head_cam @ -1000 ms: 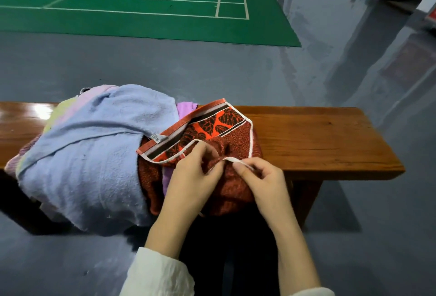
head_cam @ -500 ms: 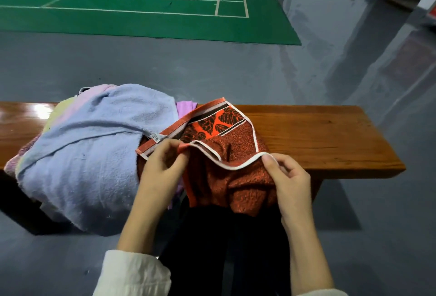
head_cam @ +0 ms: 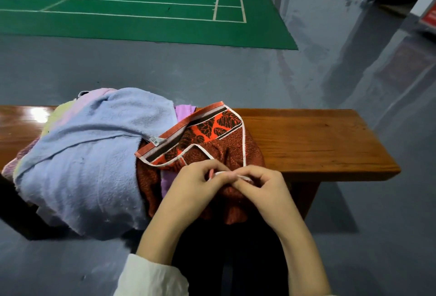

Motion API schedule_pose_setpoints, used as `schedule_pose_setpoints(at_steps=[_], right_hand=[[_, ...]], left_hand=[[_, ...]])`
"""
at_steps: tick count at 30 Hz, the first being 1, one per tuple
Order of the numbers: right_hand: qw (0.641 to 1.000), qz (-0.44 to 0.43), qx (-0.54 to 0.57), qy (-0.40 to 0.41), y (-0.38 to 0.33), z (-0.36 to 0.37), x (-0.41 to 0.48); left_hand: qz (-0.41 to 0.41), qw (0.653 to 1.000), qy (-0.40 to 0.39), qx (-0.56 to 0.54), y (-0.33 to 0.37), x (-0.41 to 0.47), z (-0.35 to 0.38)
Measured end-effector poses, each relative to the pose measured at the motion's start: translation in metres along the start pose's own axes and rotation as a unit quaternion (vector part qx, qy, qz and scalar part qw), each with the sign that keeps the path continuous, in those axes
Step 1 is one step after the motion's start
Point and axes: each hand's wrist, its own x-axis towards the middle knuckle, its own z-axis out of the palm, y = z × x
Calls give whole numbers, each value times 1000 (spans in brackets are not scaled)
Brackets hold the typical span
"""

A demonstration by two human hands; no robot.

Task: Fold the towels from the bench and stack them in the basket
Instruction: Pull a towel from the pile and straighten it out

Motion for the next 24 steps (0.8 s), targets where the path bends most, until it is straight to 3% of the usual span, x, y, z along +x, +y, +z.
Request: schedule_pose_setpoints(at_steps=[3,7,9,13,18,24], right_hand=[[997,43,-53,-27,-1,-5,-2],[994,66,-80,15,0,-22,-2],[996,70,-63,11,1,-26,-4],[998,32,-44,28,5,-16,-4],[998,-42,1,56,0,-2,-2],[999,-6,-40,23,-2,-9,-2]], left_hand=[[6,1000,27,3,-6,-4,-10],[-24,980,195,10,-22,-5,-33],[-21,971,236,38,-30,-5,-41],[55,980,184,54,-24,-2,-34],[71,996,-45,-39,7,-2,8],[104,995,-5,10,2,2,3]])
